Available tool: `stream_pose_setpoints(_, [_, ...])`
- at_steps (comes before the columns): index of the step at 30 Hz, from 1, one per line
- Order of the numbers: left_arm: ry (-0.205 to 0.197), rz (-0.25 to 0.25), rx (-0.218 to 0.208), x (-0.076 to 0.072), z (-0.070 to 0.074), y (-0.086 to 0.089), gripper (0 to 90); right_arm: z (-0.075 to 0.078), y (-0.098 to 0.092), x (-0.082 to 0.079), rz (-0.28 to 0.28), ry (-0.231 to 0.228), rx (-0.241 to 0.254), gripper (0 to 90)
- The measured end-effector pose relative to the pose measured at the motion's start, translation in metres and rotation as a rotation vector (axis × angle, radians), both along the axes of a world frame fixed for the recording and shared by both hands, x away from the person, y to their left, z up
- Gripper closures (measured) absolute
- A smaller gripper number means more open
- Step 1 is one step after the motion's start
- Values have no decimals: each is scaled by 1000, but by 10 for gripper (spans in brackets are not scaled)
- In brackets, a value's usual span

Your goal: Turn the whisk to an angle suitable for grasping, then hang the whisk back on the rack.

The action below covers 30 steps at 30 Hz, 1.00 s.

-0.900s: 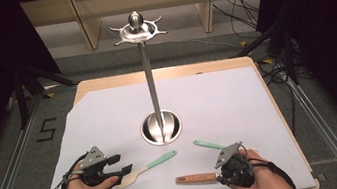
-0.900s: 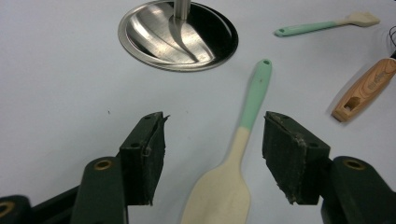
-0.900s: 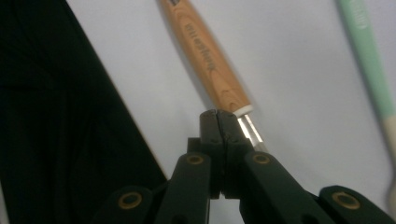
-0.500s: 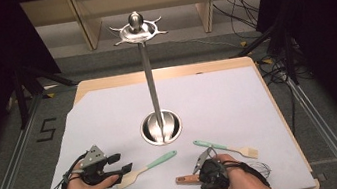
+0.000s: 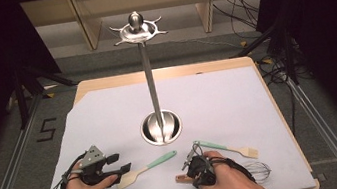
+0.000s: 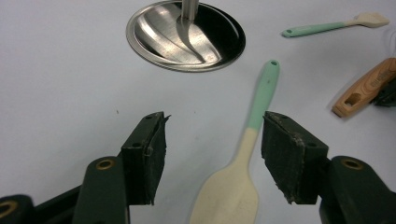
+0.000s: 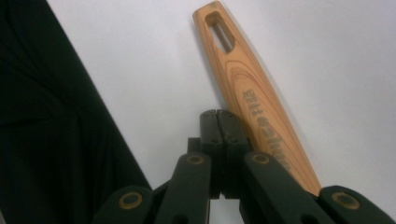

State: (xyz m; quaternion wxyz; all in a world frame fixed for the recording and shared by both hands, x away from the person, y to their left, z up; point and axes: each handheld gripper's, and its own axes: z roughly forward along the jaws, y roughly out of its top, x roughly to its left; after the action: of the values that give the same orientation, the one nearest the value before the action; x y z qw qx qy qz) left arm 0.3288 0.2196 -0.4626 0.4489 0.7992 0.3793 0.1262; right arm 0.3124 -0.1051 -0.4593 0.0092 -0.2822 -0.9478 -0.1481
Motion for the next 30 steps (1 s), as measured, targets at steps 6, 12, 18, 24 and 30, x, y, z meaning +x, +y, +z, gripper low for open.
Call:
stream_pose_setpoints(6, [11, -11, 4, 0, 0, -1, 395, -1, 1, 8, -38, -10, 9, 900])
stream_pose_setpoints(12, [9, -5, -8, 2, 1, -2, 392, 6, -1, 7, 9, -10, 45, 849])
stream_pose_setpoints(18, [6, 15, -30, 1, 0, -7, 390, 30, -12, 6, 54, -39, 49, 739])
stream_pose_setpoints(24, [5, 25, -38, 2, 2, -4, 381, 41, -24, 12, 36, -79, 66, 699])
stream_pose_setpoints(30, [-3, 10, -50, -3, 1, -5, 393, 46, -36, 19, 15, -110, 53, 678])
